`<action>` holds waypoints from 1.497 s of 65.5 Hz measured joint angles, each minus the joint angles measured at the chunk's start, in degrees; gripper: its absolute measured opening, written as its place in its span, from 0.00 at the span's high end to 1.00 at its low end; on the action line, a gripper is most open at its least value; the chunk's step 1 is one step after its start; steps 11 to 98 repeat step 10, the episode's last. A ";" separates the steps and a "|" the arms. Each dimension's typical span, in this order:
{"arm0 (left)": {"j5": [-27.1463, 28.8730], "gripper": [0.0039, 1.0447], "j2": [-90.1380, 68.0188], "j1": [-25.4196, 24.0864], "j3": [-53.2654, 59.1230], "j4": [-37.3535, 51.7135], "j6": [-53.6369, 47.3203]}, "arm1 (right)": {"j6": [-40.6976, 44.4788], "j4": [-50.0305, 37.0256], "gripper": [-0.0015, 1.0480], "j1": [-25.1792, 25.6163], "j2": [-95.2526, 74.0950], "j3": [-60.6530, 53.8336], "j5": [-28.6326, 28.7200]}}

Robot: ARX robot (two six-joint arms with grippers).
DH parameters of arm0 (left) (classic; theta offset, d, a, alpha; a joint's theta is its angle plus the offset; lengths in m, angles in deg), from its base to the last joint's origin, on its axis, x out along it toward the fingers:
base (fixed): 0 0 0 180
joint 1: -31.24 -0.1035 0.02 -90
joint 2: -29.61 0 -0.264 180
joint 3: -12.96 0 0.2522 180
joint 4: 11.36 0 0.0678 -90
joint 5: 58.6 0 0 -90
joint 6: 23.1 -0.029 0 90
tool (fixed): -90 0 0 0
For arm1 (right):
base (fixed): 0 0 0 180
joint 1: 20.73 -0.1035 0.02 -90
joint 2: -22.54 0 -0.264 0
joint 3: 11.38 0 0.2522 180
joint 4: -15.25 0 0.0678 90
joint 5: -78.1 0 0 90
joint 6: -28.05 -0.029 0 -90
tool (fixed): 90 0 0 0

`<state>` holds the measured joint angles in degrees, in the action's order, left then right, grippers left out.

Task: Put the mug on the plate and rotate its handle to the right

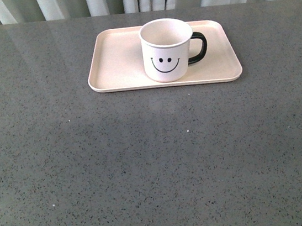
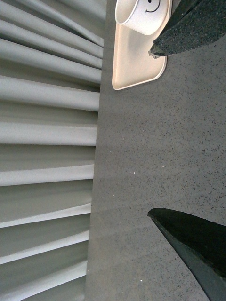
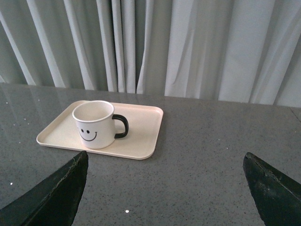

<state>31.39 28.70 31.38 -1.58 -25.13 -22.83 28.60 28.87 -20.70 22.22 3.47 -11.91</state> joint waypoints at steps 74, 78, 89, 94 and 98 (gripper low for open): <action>0.00 0.09 0.00 0.00 0.00 0.00 0.00 | 0.00 0.00 0.09 0.00 0.00 0.00 0.00; 0.00 0.09 0.00 0.00 0.00 0.00 0.00 | 0.00 0.00 0.09 0.00 0.00 0.00 0.00; 0.00 0.09 0.00 0.00 0.00 0.00 0.00 | 0.00 0.00 0.09 0.00 0.00 0.00 0.00; 0.00 0.09 0.00 0.00 0.00 0.00 0.00 | 0.00 0.00 0.09 0.00 0.00 0.00 0.00; 0.00 0.09 0.00 0.00 0.00 0.00 0.00 | 0.00 0.00 0.09 0.00 0.00 0.00 0.00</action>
